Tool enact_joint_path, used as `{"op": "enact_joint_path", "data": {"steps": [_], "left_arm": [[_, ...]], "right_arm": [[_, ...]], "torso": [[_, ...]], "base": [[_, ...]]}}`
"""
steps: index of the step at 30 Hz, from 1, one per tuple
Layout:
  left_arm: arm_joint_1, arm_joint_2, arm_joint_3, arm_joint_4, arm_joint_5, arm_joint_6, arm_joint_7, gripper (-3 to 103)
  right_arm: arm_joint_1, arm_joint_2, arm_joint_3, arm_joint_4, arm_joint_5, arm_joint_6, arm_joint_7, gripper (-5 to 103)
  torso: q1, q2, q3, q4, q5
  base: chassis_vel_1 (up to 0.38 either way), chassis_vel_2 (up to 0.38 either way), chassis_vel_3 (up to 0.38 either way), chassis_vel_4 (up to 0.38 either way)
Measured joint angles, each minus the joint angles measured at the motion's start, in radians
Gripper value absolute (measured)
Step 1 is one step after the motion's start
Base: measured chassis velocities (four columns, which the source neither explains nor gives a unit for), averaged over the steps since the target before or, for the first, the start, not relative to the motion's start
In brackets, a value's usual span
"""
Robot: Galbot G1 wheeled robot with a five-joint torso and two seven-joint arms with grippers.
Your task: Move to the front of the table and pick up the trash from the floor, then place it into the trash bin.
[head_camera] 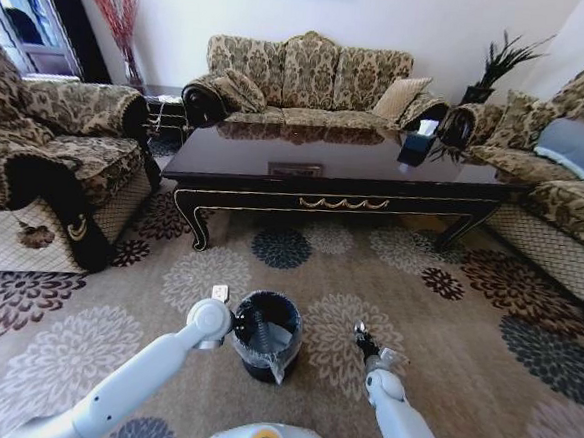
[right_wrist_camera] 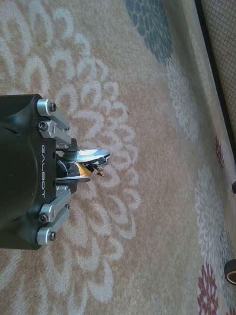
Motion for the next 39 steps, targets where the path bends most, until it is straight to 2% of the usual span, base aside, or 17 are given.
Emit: {"op": "enact_joint_path", "data": {"steps": [12,19,25,32,39], "left_arm": [[0.007,0.001,-0.004,-0.011,0.003,0.000,0.000,0],[-0.014,0.002,0.007,-0.015,0.003,-0.001,-0.001,0],[-0.073,0.006,0.086,-0.002,0.002,-0.001,-0.002,0],[-0.199,-0.037,0.184,0.016,-0.031,-0.010,-0.019,0],[-0.284,-0.062,0.239,0.021,-0.074,-0.018,-0.038,0]], "right_arm": [[-0.018,-0.015,0.001,0.048,0.007,-0.001,0.000,26],[-0.073,-0.056,0.009,0.175,0.026,-0.009,0.004,26],[-0.169,-0.095,0.026,0.346,0.037,-0.018,0.006,26],[-0.301,-0.134,0.052,0.608,0.015,-0.028,0.013,26],[-0.371,-0.149,0.081,0.803,0.018,-0.042,0.027,26]], "torso": [[0.000,0.000,0.000,0.0001,0.0001],[0.000,0.000,0.000,0.0001,0.0001],[0.000,0.000,0.000,0.0000,0.0003],[0.000,0.000,0.000,-0.0002,0.0002],[0.000,0.000,0.000,0.0002,0.0001]], "base": [[0.000,0.000,0.000,0.000],[0.000,0.000,0.000,0.000],[0.000,0.000,0.000,0.000],[0.000,0.000,0.000,0.000],[0.000,0.000,0.000,0.000]]}}
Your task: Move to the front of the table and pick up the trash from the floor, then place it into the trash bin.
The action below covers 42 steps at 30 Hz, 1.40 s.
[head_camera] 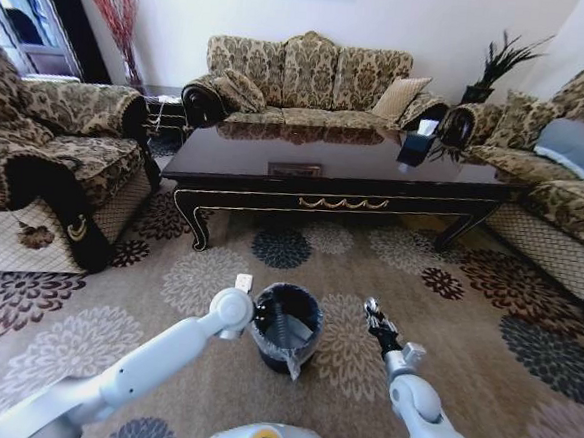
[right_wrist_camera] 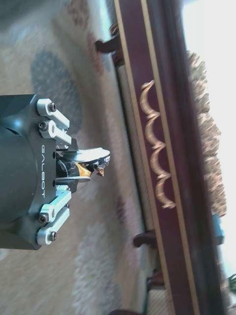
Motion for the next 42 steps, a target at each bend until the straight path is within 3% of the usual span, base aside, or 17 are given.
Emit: {"op": "enact_joint_path", "data": {"steps": [9,18,29,39,40,42], "left_arm": [[-0.118,-0.060,0.066,0.079,-0.021,-0.002,-0.008,0],[-0.168,-0.130,0.129,0.124,-0.018,-0.008,-0.013,0],[-0.196,-0.193,0.172,0.138,-0.016,-0.013,-0.015,0],[-0.183,-0.203,0.174,0.134,-0.009,-0.013,-0.019,0],[-0.175,-0.202,0.174,0.131,-0.005,-0.013,-0.020,0],[-0.169,-0.201,0.173,0.125,-0.004,-0.013,-0.020,0]], "right_arm": [[-0.142,0.019,0.026,0.255,-0.054,0.013,-0.008,26],[-0.248,0.050,0.004,0.391,-0.133,0.039,-0.035,26],[-0.289,0.031,-0.032,0.394,-0.217,0.061,-0.052,26],[-0.299,0.040,-0.042,0.392,-0.245,0.061,-0.054,25],[-0.301,0.041,-0.042,0.391,-0.252,0.061,-0.054,36],[-0.303,0.042,-0.043,0.391,-0.255,0.061,-0.054,41]], "torso": [[0.000,0.000,0.000,-0.0004,0.0000],[0.000,0.000,0.000,-0.0002,-0.0001],[0.000,0.000,0.000,-0.0002,0.0001],[0.000,0.000,0.000,-0.0002,-0.0001],[0.000,0.000,0.000,-0.0002,-0.0001],[0.000,0.000,0.000,-0.0002,-0.0002]], "base": [[0.000,0.000,0.000,0.000],[0.000,0.000,0.000,0.000],[0.000,0.000,0.000,0.000],[0.000,0.000,0.000,0.000],[0.000,0.000,0.000,0.000],[0.000,0.000,0.000,0.000]]}}
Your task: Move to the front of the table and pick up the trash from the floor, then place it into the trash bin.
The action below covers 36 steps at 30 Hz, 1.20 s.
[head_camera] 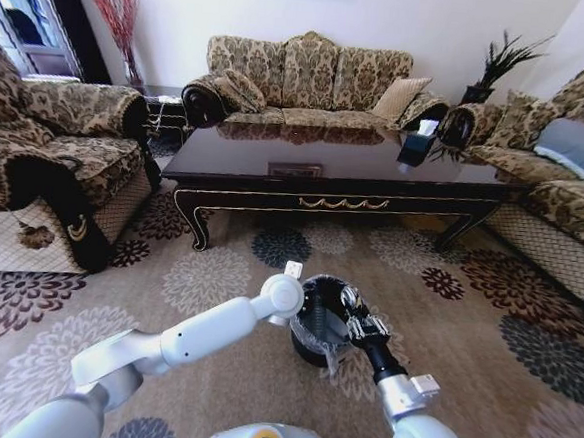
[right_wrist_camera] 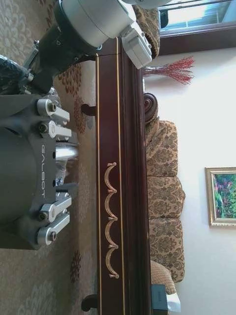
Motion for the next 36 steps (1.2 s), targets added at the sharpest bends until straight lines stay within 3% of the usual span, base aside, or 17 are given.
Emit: {"op": "enact_joint_path", "data": {"steps": [2,5,7,11,13,16,36], "left_arm": [[0.002,0.001,0.000,-0.002,0.000,0.000,0.000,0],[0.003,0.006,-0.001,-0.003,0.001,0.001,0.000,0],[0.003,0.007,-0.001,-0.004,0.001,0.002,0.000,0],[0.006,0.016,-0.010,-0.009,0.004,0.002,0.000,0],[0.010,0.019,-0.013,-0.010,0.007,0.001,0.000,0],[0.025,0.040,-0.029,-0.020,0.023,-0.006,-0.005,0],[0.228,0.144,-0.243,-0.058,0.026,-0.023,-0.032,0]], "right_arm": [[0.000,0.000,0.000,0.000,0.000,0.000,0.000,46],[-0.002,0.004,-0.002,0.000,-0.003,-0.001,0.000,62],[-0.003,0.005,-0.003,0.000,-0.004,-0.001,0.000,62],[-0.007,0.009,-0.004,0.003,-0.005,-0.003,0.000,84],[-0.007,0.010,-0.003,0.004,-0.004,-0.003,0.000,84],[-0.006,0.019,0.010,0.007,0.003,-0.003,0.002,98],[-0.004,0.025,0.029,-0.008,0.021,-0.001,0.009,100]], "torso": [[0.000,0.000,0.000,0.0000,0.0000],[0.000,0.000,0.000,0.0000,0.0001],[0.000,0.000,0.000,0.0000,0.0000],[0.000,0.000,0.000,-0.0001,0.0001],[0.000,0.000,0.000,-0.0001,0.0000],[0.000,0.000,0.000,0.0000,0.0000],[0.000,0.000,0.000,0.0001,0.0001]], "base": [[0.000,0.000,0.000,0.000],[0.000,0.000,0.000,0.000],[0.000,0.000,0.000,0.000],[0.000,0.000,0.000,0.000],[0.000,0.000,0.000,0.000],[0.000,0.000,0.000,0.000],[0.000,0.000,0.000,0.000]]}}
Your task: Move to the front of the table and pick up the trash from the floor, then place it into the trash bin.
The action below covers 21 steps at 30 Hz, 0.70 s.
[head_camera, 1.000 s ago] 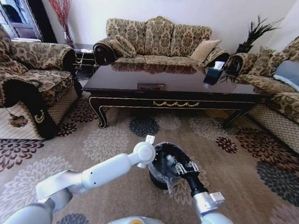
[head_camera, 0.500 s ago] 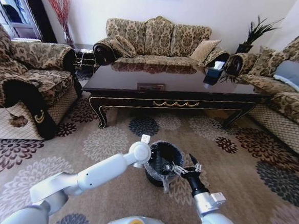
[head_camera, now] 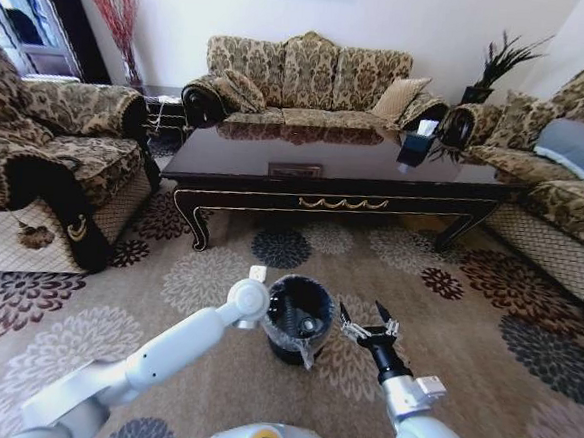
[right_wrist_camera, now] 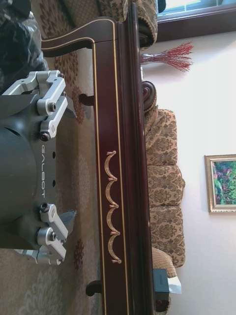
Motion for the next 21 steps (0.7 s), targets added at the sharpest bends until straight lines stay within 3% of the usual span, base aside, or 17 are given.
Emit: {"op": "enact_joint_path", "data": {"steps": [16,18,20,21], "left_arm": [[0.081,0.003,-0.062,0.048,0.041,0.009,0.009,-1],[0.079,0.005,-0.065,0.038,0.042,0.015,0.013,10],[0.077,0.006,-0.066,0.035,0.042,0.017,0.013,10],[0.076,0.007,-0.066,0.032,0.043,0.018,0.014,15]], "right_arm": [[0.013,-0.006,-0.014,-0.022,-0.008,0.000,0.000,100],[0.014,-0.006,-0.014,-0.023,-0.008,0.000,-0.001,100],[0.014,-0.006,-0.015,-0.025,-0.008,0.000,-0.001,100],[0.014,-0.006,-0.015,-0.025,-0.009,0.000,-0.001,100]], "torso": [[0.000,0.000,0.000,-0.0001,-0.0001],[0.000,0.000,0.000,-0.0001,0.0000],[0.000,0.000,0.000,-0.0002,0.0002],[0.000,0.000,0.000,-0.0002,0.0000]], "base": [[0.000,0.000,0.000,0.000],[0.000,0.000,0.000,0.000],[0.000,0.000,0.000,0.000],[0.000,0.000,0.000,0.000]]}}
